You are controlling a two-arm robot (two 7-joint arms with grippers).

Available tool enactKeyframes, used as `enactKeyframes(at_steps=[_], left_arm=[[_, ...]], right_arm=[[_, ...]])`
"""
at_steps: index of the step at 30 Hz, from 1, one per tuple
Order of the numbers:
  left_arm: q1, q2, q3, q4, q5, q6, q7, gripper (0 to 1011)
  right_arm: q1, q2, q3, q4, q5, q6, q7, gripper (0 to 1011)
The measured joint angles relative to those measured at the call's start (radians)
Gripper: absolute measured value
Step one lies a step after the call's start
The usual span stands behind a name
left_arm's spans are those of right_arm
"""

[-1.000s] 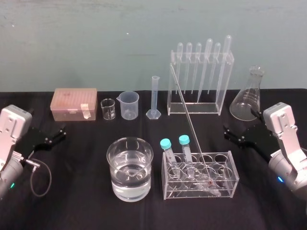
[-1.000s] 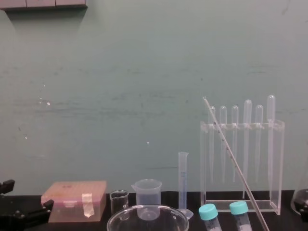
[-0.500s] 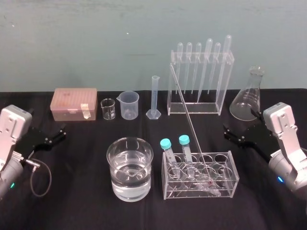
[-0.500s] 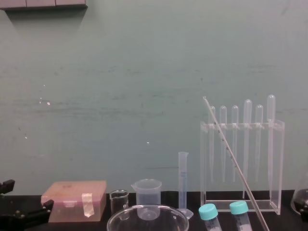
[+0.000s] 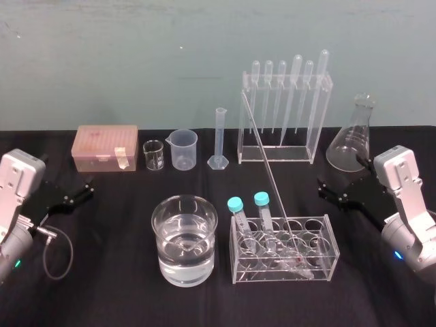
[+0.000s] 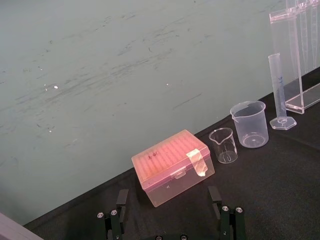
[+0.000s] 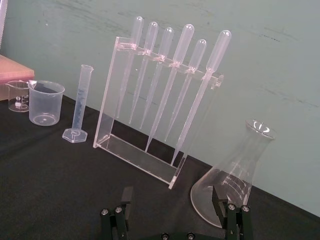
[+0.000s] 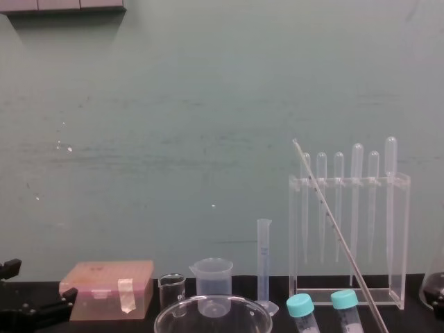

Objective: Hold the thermometer with one hand and immerse one end into the beaker, then reinsert it into the test tube rack.

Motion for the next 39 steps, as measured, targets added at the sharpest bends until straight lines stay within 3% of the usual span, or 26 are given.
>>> enactKeyframes(at_steps=[8,11,14,15,18,19,21,25,30,33,39], left_arm=[[0.0,0.0,0.0,0.0,0.0,0.0,0.0,1008],[0.0,0.0,0.0,0.0,0.0,0.0,0.0,1008],[0.0,0.0,0.0,0.0,0.0,0.0,0.0,1008],[0.0,0.0,0.0,0.0,0.0,0.0,0.0,1008],[0.0,0.0,0.0,0.0,0.0,0.0,0.0,1008],[0.0,0.0,0.0,0.0,0.0,0.0,0.0,1008],[0.0,0.0,0.0,0.0,0.0,0.0,0.0,1008],[0.0,0.0,0.0,0.0,0.0,0.0,0.0,1008],[0.0,0.0,0.0,0.0,0.0,0.0,0.0,1008],[0.0,0.0,0.0,0.0,0.0,0.0,0.0,1008],[0.0,0.0,0.0,0.0,0.0,0.0,0.0,1008]], right_arm=[[0.0,0.0,0.0,0.0,0.0,0.0,0.0,1003],[-0.002,-0.005,0.019,-0.018,0.021,0.015,0.014,1003],[-0.019,-0.013,0.062,-0.062,0.104,0.063,0.047,1003],[-0.031,-0.017,0.092,-0.093,0.166,0.101,0.07,1003],[-0.047,-0.021,0.137,-0.144,0.255,0.162,0.103,1003],[-0.057,-0.022,0.164,-0.179,0.314,0.209,0.127,1003],[-0.067,-0.015,0.195,-0.23,0.381,0.275,0.162,1003],[-0.071,0.008,0.223,-0.304,0.453,0.363,0.229,1003],[-0.051,0.052,0.231,-0.378,0.534,0.463,0.305,1003],[-0.029,0.067,0.222,-0.39,0.558,0.492,0.334,1003],[0.076,0.081,0.147,-0.357,0.561,0.544,0.39,1003]])
